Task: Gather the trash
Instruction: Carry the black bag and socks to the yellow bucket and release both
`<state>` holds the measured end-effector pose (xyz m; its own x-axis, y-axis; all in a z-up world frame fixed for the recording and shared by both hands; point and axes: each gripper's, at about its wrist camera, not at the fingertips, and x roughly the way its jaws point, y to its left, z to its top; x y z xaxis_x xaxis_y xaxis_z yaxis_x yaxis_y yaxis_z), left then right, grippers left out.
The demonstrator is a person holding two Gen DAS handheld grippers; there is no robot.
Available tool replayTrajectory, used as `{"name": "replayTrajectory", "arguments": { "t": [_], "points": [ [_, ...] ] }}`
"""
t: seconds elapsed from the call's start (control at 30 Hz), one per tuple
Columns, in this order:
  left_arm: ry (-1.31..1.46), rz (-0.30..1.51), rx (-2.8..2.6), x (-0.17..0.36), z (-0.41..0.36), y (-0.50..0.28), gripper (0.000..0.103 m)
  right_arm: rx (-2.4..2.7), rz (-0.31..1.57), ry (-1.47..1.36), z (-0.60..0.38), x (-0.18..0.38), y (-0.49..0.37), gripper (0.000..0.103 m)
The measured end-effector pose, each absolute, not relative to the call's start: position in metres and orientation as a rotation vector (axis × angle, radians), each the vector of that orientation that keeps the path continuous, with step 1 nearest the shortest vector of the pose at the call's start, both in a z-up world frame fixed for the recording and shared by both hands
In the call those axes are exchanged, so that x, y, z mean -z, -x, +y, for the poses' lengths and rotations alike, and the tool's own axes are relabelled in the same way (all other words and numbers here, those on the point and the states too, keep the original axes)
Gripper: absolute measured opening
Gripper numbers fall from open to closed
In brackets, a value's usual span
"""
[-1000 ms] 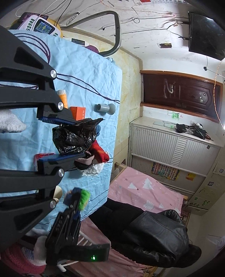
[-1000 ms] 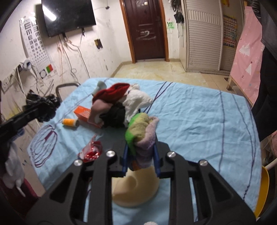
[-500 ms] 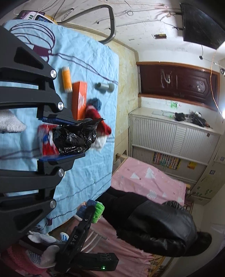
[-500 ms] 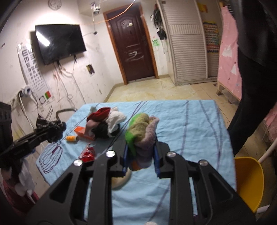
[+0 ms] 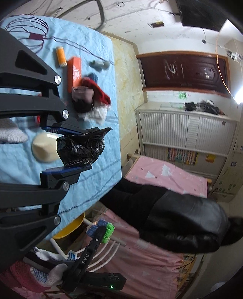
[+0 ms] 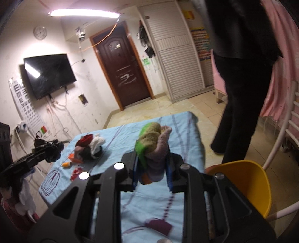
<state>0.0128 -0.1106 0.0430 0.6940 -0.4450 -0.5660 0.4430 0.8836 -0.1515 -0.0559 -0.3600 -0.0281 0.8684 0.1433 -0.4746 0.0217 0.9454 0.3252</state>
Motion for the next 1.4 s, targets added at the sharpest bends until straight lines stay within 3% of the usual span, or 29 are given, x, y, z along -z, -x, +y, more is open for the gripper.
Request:
{"name": "replayTrajectory", "arguments": {
  "t": [0.3,0.97,1.07,1.13,1.2,1.37,1.4],
  "points": [
    [-0.057,0.684,0.685,-0.042,-0.198,-0.016,0.020,0.031,0.504,-0.389,-0.420,0.043,0.084,0.022],
    [-0.273,0.821,0.908,0.015,-0.382,-0.010,0.020,0.121,0.533,-0.517,-0.497,0.084,0.098,0.023],
    [-0.287,0.845,0.904,0.023,-0.397,-0.015,0.027,0.145,0.525,-0.527,-0.502,0.083,0.102,0.023],
    [-0.291,0.855,0.900,0.027,-0.402,-0.017,0.051,0.156,0.520,-0.537,-0.506,0.084,0.105,0.023],
    [-0.287,0.857,0.890,0.029,-0.403,-0.019,0.064,0.161,0.519,-0.543,-0.510,0.086,0.105,0.024],
    [-0.264,0.852,0.851,0.025,-0.391,-0.021,0.068,0.160,0.529,-0.544,-0.510,0.089,0.103,0.030],
    [-0.249,0.848,0.846,0.022,-0.387,-0.021,0.068,0.160,0.533,-0.542,-0.510,0.090,0.101,0.036]
  ]
}}
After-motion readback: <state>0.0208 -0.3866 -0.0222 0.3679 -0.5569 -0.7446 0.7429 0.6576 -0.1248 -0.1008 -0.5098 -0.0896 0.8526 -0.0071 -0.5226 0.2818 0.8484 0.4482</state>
